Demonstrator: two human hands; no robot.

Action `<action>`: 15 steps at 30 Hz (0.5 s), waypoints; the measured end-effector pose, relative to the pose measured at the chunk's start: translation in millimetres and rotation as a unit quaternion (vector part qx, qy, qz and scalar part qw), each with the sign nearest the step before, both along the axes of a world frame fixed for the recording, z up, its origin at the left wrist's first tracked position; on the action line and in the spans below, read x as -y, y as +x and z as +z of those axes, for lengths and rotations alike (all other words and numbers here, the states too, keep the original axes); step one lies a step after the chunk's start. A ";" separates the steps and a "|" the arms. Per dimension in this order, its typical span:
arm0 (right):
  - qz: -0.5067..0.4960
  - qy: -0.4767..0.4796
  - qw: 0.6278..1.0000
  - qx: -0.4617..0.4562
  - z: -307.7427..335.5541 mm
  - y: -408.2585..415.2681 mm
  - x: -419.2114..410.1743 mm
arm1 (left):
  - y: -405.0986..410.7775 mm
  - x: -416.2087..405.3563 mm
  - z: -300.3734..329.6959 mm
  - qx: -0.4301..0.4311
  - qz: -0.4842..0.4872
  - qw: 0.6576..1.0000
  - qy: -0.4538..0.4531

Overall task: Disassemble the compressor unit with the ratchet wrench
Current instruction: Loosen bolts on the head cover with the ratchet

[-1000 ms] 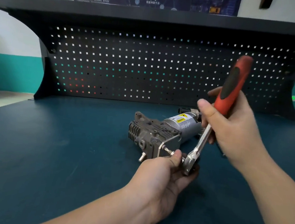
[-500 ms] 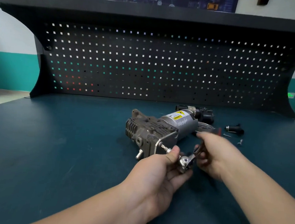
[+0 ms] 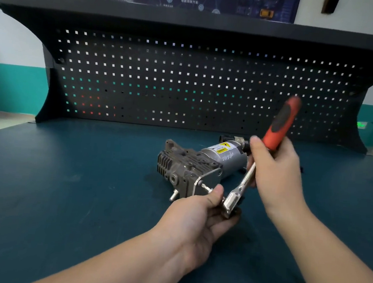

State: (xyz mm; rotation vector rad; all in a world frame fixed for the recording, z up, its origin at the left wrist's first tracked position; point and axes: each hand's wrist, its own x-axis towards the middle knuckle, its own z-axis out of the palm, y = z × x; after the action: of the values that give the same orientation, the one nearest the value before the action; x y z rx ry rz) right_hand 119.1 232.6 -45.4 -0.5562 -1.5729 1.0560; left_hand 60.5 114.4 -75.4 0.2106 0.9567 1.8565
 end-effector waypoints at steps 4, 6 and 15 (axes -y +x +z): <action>0.054 -0.365 0.928 0.037 -19.2 -8.6 -10.1 | 0.2 0.3 0.4 0.002 -0.007 1.000 0.002; 0.042 -0.318 0.947 0.024 -16.9 -9.3 -9.1 | 0.3 -0.1 1.2 0.005 -0.006 1.000 -0.001; 0.026 0.292 0.952 -0.085 -3.9 4.9 32.6 | 2.0 -0.2 0.1 -0.011 -0.013 1.000 0.005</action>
State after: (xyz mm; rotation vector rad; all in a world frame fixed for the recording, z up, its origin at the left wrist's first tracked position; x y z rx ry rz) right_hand 124.1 200.0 -49.3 -0.0177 -1.6487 0.6058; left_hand 62.5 114.7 -75.3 0.2500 0.9556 1.8393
